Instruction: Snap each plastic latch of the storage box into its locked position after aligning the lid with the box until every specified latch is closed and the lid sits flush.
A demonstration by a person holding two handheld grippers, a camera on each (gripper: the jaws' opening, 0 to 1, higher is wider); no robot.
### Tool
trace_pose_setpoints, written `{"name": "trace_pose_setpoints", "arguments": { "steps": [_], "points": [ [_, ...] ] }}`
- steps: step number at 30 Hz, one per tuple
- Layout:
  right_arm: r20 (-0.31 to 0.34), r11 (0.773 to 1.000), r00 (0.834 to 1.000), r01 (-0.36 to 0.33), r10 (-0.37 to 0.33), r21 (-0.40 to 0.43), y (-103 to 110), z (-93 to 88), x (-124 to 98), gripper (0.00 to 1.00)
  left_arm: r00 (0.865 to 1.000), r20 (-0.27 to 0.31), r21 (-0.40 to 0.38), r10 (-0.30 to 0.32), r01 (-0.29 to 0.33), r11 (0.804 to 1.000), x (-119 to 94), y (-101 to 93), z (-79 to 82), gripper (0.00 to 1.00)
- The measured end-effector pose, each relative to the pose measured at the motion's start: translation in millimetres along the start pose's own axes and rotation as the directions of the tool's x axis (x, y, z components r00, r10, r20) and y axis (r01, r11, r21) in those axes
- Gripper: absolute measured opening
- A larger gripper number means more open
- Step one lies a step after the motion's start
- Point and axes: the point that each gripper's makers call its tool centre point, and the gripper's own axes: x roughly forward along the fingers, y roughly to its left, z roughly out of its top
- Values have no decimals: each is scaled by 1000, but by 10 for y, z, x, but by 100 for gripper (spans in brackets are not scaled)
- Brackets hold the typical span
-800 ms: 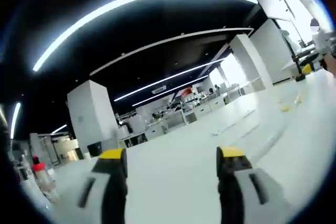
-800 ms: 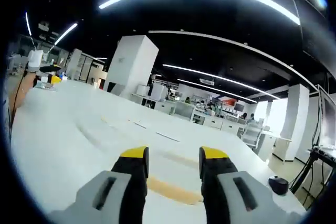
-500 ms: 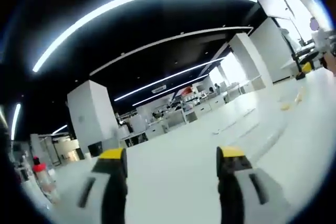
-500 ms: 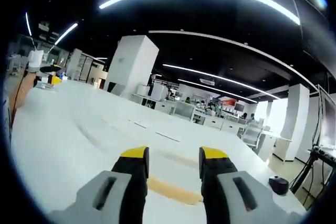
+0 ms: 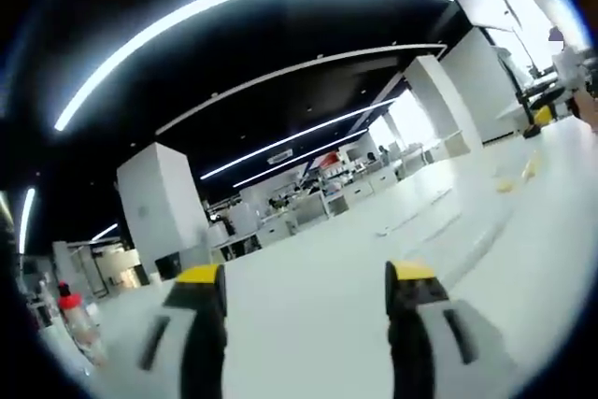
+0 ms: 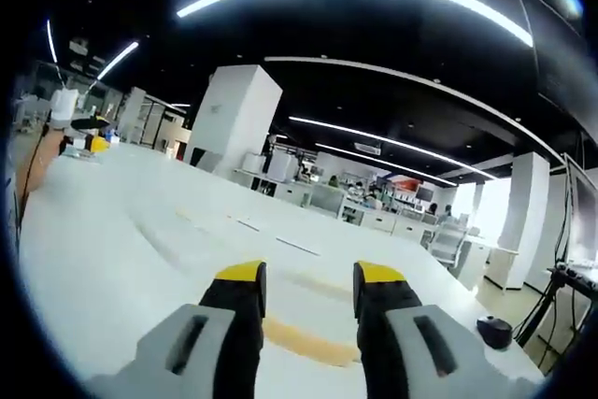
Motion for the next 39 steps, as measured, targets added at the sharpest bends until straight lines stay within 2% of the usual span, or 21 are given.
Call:
{"name": "trace_pose_setpoints", "arguments": {
  "steps": [11,25,29,36,39],
  "points": [
    [-1,1000,1000,2,-2,-2,-4,1,3,37,1000,-7,0,-16,16,1000,14,-34,-5,70],
    [36,1000,999,22,-22,3,-54,65,-16,37,1000,7,-2,17,-17,1000,8,31,21,70],
    [49,999,998,27,-28,17,-78,80,-25,37,1000,5,-10,22,-22,1000,1,43,21,70],
    [98,996,994,37,-44,80,-185,136,-74,37,999,54,-75,-2,6,997,-58,19,148,70],
    [107,993,992,50,-61,105,-268,145,-120,37,999,29,-82,-23,25,996,-80,-11,157,75]
  ]
}}
